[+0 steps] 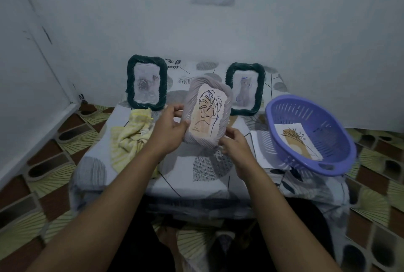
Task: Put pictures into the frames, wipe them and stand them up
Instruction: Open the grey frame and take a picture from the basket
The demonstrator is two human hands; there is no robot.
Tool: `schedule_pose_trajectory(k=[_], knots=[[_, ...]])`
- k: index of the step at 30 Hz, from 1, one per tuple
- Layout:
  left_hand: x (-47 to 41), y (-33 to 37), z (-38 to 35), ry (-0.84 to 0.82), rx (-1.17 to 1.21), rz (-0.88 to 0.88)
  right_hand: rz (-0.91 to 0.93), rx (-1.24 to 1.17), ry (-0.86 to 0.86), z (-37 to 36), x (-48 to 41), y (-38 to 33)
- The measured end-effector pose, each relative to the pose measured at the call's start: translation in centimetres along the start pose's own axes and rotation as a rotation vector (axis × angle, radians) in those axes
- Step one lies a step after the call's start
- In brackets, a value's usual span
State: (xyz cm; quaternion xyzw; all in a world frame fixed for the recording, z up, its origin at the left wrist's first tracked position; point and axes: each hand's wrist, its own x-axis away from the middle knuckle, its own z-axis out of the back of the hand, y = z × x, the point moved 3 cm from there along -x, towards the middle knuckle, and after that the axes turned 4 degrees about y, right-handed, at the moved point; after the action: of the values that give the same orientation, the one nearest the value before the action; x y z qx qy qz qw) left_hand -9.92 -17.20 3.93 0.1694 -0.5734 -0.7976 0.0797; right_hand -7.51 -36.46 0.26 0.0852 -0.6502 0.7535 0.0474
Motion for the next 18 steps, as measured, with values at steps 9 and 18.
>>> schedule_pose_trajectory(k=[9, 18], knots=[[3.8, 1.7, -2.3, 0.252, -0.693, -0.614, 0.364, -0.039, 0.282, 0.0, 0.4, -5.5], [5.3, 1.6, -3.6, 0.284, -0.805, -0.916, 0.137, -0.264, 0.389, 0.6, -1.2, -4.7]])
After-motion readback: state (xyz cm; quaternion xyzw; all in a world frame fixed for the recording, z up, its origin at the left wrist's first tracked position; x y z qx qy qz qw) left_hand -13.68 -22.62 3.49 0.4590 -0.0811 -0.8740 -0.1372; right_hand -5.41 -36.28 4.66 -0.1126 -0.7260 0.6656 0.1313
